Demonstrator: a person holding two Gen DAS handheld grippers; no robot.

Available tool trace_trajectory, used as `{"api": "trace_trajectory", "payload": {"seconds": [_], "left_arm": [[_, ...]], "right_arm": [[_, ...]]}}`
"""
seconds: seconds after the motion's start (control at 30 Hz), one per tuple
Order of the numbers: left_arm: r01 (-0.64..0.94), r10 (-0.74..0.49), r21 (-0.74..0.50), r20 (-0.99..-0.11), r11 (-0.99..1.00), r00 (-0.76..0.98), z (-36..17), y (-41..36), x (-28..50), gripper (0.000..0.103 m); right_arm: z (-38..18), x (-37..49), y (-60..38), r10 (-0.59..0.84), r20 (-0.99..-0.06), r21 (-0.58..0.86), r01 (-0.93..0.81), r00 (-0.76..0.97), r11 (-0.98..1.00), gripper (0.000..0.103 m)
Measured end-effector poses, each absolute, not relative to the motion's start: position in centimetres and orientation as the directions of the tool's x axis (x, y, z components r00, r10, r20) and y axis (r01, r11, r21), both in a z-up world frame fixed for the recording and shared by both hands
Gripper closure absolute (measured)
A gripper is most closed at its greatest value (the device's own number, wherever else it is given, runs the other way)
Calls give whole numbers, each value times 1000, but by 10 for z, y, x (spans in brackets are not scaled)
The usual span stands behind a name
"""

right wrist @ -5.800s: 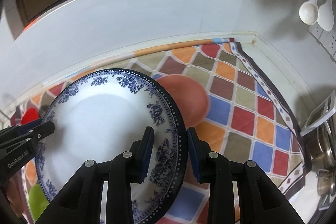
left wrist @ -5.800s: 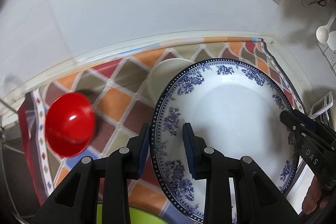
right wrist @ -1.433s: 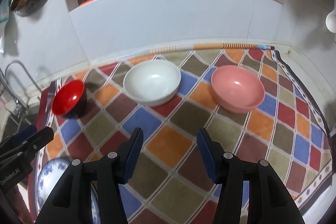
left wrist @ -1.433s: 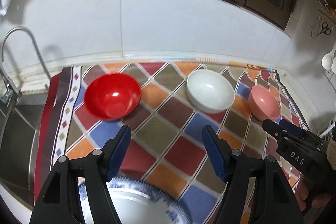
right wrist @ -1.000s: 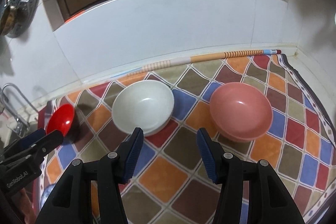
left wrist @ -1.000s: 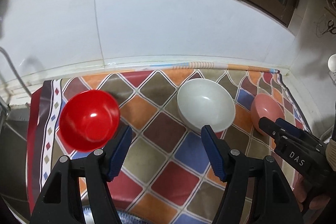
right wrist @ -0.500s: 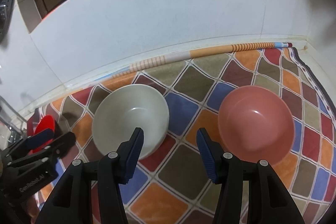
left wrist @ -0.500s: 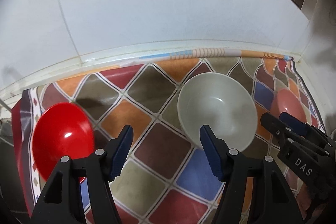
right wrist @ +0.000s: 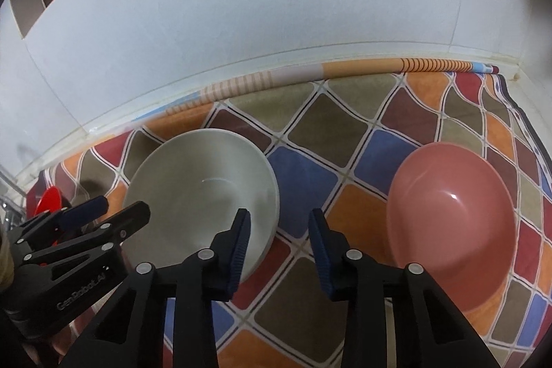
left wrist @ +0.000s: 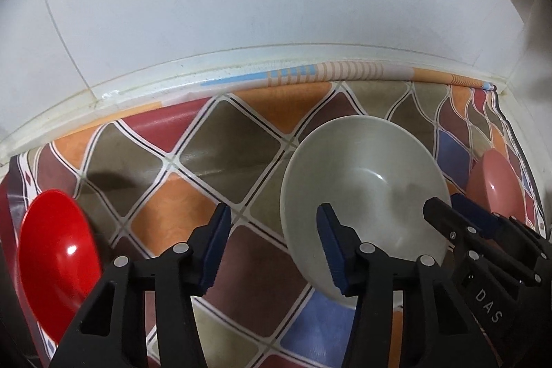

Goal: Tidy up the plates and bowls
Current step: 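Close both tools on the white bowl rim, then lift the white bowl with both tools and carry it toward the plate stack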

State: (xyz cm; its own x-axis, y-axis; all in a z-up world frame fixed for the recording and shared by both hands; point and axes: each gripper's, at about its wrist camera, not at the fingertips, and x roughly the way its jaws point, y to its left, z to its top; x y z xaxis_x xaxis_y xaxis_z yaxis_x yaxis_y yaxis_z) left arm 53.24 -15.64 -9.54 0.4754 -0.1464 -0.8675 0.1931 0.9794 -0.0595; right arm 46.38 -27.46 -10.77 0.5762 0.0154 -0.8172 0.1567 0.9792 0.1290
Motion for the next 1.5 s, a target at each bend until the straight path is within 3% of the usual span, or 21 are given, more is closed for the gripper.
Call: {"api": "trace_trajectory", "payload": {"seconds": [0.2, 0.27, 0.43, 1.0, 1.5], "left_arm": [[190, -147, -66, -881, 980, 449, -106, -158, 542, 70], [193, -154, -74, -884, 978, 441, -109, -159, 545, 82], [218, -164, -72, -883, 973, 439, -109, -166, 545, 93], [225, -231, -137, -850, 965, 474, -70, -163, 504, 93], [276, -291, -169, -818, 946, 496, -37, -166, 415, 92]], "right_arm": [[-117, 472, -273, 27, -833, 134, 154, 553, 979, 77], [-119, 475, -271, 30, -837, 133, 150, 547, 980, 80], [-123, 480, -269, 43, -842, 143, 146, 537, 979, 90], [-95, 462, -273, 48, -828, 156, 148, 559, 977, 92], [-53, 376, -282, 47, -797, 163, 140, 602, 977, 92]]}}
